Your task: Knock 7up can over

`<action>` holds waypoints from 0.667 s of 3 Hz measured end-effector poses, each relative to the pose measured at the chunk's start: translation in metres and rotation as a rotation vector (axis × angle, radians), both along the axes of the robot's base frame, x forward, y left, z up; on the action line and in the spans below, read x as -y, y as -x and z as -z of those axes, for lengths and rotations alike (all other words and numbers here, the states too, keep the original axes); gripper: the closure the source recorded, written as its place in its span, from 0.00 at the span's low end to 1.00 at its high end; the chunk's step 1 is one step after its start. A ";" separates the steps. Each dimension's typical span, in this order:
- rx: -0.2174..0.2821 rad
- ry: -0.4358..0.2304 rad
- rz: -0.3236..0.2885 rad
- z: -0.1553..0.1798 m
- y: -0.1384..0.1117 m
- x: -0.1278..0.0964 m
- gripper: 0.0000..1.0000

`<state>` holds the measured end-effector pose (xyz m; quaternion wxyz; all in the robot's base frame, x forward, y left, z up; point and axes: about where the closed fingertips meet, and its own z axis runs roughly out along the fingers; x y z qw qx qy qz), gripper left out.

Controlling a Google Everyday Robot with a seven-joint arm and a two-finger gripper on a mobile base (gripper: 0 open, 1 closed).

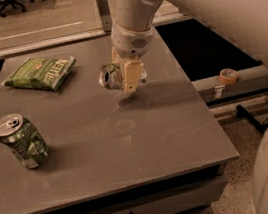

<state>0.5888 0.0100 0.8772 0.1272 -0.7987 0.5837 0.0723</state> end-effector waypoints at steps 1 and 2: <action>-0.010 0.019 -0.014 0.008 0.014 -0.008 0.35; -0.018 0.021 -0.018 0.015 0.026 -0.014 0.11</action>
Offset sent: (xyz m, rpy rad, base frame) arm -0.0413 0.0183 -0.0210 -0.0275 0.0319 0.0214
